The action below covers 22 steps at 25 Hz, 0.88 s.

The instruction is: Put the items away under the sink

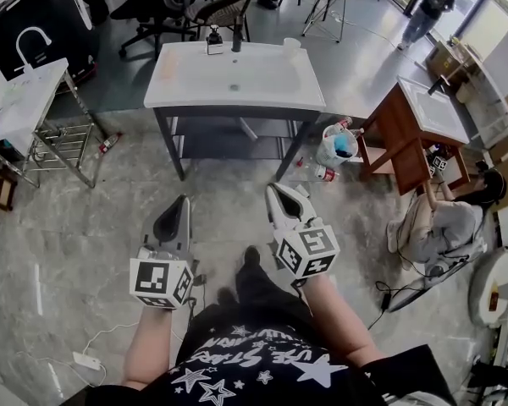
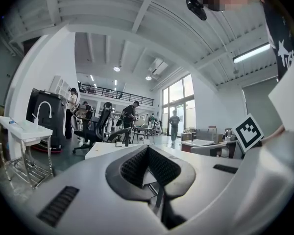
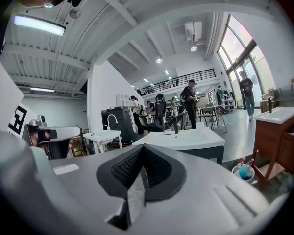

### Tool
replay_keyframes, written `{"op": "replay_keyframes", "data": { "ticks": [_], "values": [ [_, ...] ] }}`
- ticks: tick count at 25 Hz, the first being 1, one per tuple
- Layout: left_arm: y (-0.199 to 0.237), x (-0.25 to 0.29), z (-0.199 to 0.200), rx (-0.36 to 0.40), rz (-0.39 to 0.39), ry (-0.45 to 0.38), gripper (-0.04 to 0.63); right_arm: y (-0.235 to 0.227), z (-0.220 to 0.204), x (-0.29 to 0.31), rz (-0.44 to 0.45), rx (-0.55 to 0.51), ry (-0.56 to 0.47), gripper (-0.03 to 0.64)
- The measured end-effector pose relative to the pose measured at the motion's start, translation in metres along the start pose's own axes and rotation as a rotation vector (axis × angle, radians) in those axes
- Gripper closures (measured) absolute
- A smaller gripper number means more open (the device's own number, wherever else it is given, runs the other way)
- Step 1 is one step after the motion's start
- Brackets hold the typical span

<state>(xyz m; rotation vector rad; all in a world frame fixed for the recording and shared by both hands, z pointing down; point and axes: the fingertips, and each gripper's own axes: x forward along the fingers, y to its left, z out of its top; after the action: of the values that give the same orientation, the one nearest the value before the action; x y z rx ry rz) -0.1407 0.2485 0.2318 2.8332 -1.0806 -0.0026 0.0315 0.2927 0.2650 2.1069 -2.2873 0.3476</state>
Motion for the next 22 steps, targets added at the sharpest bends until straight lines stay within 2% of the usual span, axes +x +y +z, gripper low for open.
{"op": "replay_keyframes", "data": {
  "ticks": [3,11,22],
  "values": [
    [0.004,-0.003,-0.006,-0.010,0.003,0.011,0.586,0.001,0.002,-0.004,0.010,0.037,-0.030,0.615],
    [0.020,0.021,-0.016,-0.030,0.030,0.027,0.586,-0.024,-0.001,0.032,0.004,0.031,-0.042,0.614],
    [0.066,0.131,-0.010,0.002,0.082,0.068,0.586,-0.077,0.025,0.149,0.059,0.052,-0.041,0.614]
  ]
}}
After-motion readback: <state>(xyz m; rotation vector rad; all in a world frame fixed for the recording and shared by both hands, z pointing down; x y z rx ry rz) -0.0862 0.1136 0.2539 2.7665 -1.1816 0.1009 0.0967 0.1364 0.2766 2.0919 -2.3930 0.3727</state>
